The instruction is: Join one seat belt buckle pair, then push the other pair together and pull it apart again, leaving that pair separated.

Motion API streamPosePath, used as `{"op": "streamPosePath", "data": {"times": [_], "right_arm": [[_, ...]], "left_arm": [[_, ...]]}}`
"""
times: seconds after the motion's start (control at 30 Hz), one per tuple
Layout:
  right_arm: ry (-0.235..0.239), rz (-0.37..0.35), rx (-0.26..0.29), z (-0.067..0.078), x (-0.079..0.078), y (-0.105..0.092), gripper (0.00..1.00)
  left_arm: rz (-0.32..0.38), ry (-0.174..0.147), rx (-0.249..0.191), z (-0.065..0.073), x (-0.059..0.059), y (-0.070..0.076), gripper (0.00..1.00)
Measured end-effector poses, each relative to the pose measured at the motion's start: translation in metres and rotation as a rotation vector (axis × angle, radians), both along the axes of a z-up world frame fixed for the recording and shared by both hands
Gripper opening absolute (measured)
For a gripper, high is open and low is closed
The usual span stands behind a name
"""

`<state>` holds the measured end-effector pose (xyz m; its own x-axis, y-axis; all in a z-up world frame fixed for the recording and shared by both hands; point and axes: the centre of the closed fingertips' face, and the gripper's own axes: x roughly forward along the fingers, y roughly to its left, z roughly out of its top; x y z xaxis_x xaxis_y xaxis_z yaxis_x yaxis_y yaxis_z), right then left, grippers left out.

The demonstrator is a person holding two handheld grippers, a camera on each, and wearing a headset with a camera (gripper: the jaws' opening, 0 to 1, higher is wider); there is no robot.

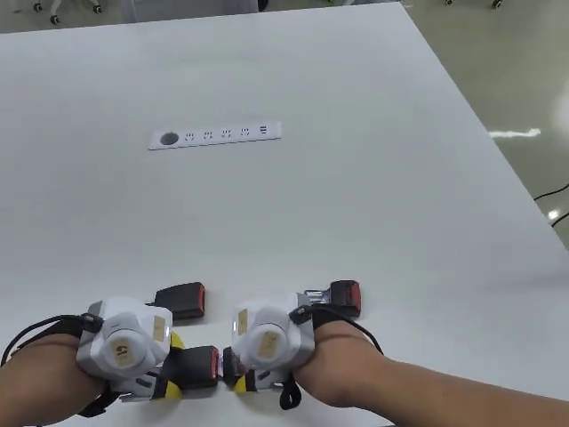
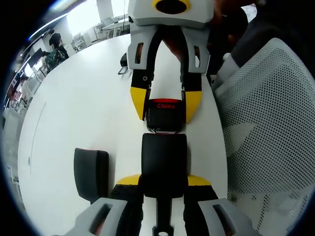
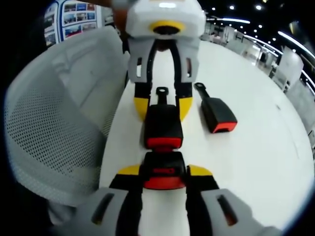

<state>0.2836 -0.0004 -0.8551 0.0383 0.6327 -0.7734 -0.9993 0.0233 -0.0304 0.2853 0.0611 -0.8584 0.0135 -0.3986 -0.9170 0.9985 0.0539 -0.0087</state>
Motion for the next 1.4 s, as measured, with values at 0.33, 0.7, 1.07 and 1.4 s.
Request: {"op": "streamPosePath", "data": {"times": [0.33,0.7,1.07,1.4], "right_arm": [[0.008,-0.017,0.031,0.001,-0.002,-0.001,0.32],[0.008,-0.004,0.037,0.001,-0.001,0.000,0.34],[-0.003,-0.025,0.030,0.005,0.001,0.001,0.35],[-0.029,-0.027,0.070,0.034,-0.003,-0.005,0.33]], "left_arm": [[0.009,-0.006,0.003,0.000,0.000,-0.001,0.31],[0.015,0.000,0.013,-0.001,0.000,0.000,0.33],[0.024,0.007,0.066,-0.001,0.001,0.000,0.34],[0.055,-0.076,-0.001,0.030,0.006,0.006,0.36]]}}
